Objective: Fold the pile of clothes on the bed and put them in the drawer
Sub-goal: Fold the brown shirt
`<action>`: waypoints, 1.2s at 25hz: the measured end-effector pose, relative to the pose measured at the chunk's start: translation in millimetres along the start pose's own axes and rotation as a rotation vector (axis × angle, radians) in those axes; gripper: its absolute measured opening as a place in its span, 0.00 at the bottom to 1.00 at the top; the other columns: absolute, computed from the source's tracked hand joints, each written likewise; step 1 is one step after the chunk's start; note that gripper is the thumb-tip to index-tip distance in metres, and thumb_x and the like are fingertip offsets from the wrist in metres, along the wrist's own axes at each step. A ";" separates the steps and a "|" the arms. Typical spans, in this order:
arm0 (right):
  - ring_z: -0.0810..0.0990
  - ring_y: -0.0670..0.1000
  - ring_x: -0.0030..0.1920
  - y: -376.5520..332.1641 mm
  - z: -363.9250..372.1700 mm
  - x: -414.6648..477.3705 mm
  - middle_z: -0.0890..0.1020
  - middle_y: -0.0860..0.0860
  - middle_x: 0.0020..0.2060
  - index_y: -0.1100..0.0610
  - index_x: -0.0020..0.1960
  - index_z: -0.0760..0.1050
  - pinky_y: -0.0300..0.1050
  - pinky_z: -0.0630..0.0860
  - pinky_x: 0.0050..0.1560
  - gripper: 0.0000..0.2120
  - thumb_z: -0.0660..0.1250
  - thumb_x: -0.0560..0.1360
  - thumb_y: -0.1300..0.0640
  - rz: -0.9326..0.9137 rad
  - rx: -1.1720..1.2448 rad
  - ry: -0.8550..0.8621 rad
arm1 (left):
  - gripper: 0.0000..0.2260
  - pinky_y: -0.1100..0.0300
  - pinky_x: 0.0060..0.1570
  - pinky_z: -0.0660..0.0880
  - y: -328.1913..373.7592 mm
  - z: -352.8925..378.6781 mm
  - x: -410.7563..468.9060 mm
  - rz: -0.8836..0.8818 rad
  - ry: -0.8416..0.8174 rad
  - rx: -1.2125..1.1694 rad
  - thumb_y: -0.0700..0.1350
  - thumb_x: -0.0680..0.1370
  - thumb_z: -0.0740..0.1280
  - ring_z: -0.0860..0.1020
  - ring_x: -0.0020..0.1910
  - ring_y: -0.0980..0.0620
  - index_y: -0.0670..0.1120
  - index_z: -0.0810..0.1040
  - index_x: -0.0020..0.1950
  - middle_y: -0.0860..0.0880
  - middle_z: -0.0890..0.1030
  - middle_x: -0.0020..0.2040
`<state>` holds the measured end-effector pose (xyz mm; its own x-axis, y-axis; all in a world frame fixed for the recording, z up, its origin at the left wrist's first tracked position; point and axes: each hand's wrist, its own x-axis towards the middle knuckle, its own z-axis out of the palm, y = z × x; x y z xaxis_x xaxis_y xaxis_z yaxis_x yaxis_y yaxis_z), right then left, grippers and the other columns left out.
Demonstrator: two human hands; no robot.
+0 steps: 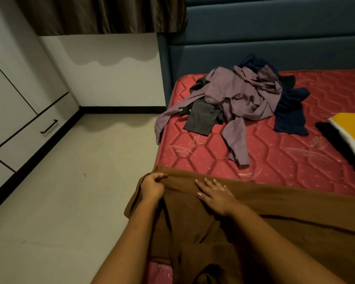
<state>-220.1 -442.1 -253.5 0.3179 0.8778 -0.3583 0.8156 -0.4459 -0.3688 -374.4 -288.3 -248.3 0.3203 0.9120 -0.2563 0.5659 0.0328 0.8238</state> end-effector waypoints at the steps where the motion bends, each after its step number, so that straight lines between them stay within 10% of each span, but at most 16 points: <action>1: 0.41 0.52 0.78 1.2 8.7 4.9 0.44 0.46 0.78 0.36 0.76 0.44 0.55 0.39 0.75 0.26 0.46 0.80 0.37 0.036 -0.032 -0.012 | 0.24 0.50 0.63 0.74 -9.5 -1.6 7.7 -0.036 0.019 -0.066 0.28 0.73 0.58 0.77 0.58 0.44 0.57 0.81 0.43 0.46 0.79 0.60; 4: 0.34 0.53 0.76 -2.1 12.1 19.5 0.38 0.44 0.77 0.32 0.75 0.40 0.61 0.33 0.72 0.28 0.42 0.77 0.31 0.137 -0.070 -0.012 | 0.21 0.51 0.64 0.73 -8.4 0.9 20.5 -0.057 0.007 -0.027 0.31 0.75 0.59 0.75 0.61 0.44 0.53 0.83 0.54 0.45 0.76 0.65; 7: 0.33 0.54 0.76 -26.5 10.0 39.0 0.37 0.45 0.77 0.36 0.76 0.40 0.67 0.32 0.69 0.28 0.43 0.79 0.34 0.134 -0.077 -0.029 | 0.21 0.49 0.69 0.62 23.1 9.6 5.7 0.400 0.199 0.623 0.38 0.77 0.60 0.62 0.72 0.45 0.48 0.71 0.70 0.46 0.65 0.73; 9: 0.35 0.52 0.77 -45.3 15.0 47.7 0.40 0.46 0.78 0.42 0.78 0.40 0.67 0.33 0.70 0.28 0.46 0.81 0.41 0.041 -0.123 -0.019 | 0.22 0.49 0.71 0.56 28.4 24.4 -5.1 0.659 0.013 0.742 0.42 0.80 0.57 0.57 0.75 0.48 0.49 0.65 0.74 0.48 0.61 0.76; 12: 0.37 0.49 0.77 -45.2 21.4 53.5 0.43 0.46 0.78 0.47 0.79 0.40 0.61 0.32 0.72 0.30 0.47 0.81 0.43 -0.037 -0.223 0.000 | 0.22 0.51 0.74 0.47 -1.6 36.4 -4.6 0.497 -0.312 0.786 0.55 0.83 0.50 0.50 0.77 0.50 0.55 0.55 0.78 0.49 0.55 0.79; 20: 0.41 0.47 0.77 47.6 -1.7 2.1 0.43 0.40 0.77 0.37 0.76 0.40 0.61 0.38 0.74 0.26 0.43 0.80 0.37 0.143 -0.168 0.028 | 0.44 0.47 0.74 0.42 7.6 30.3 7.3 0.320 -0.467 1.025 0.73 0.72 0.54 0.41 0.78 0.46 0.53 0.41 0.79 0.47 0.40 0.79; 27: 0.39 0.53 0.77 219.7 -37.2 -131.9 0.39 0.44 0.77 0.39 0.77 0.36 0.65 0.40 0.72 0.31 0.42 0.78 0.32 0.741 -0.088 0.055 | 0.43 0.41 0.74 0.45 49.4 34.9 -13.4 0.166 -0.466 1.306 0.65 0.74 0.63 0.42 0.78 0.43 0.54 0.41 0.79 0.46 0.42 0.79; 30: 0.44 0.57 0.77 252.7 -35.6 -173.5 0.46 0.50 0.78 0.45 0.79 0.42 0.64 0.45 0.73 0.32 0.49 0.79 0.37 0.967 0.072 0.351 | 0.32 0.39 0.73 0.50 80.7 79.0 -49.1 0.375 -0.359 1.310 0.49 0.79 0.60 0.46 0.78 0.43 0.53 0.49 0.79 0.47 0.47 0.79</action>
<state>-51.9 -700.8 -253.9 0.9554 0.1350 -0.2625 0.1091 -0.9878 -0.1110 -284.4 -362.7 -209.1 0.6685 0.6224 -0.4071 0.6279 -0.7657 -0.1396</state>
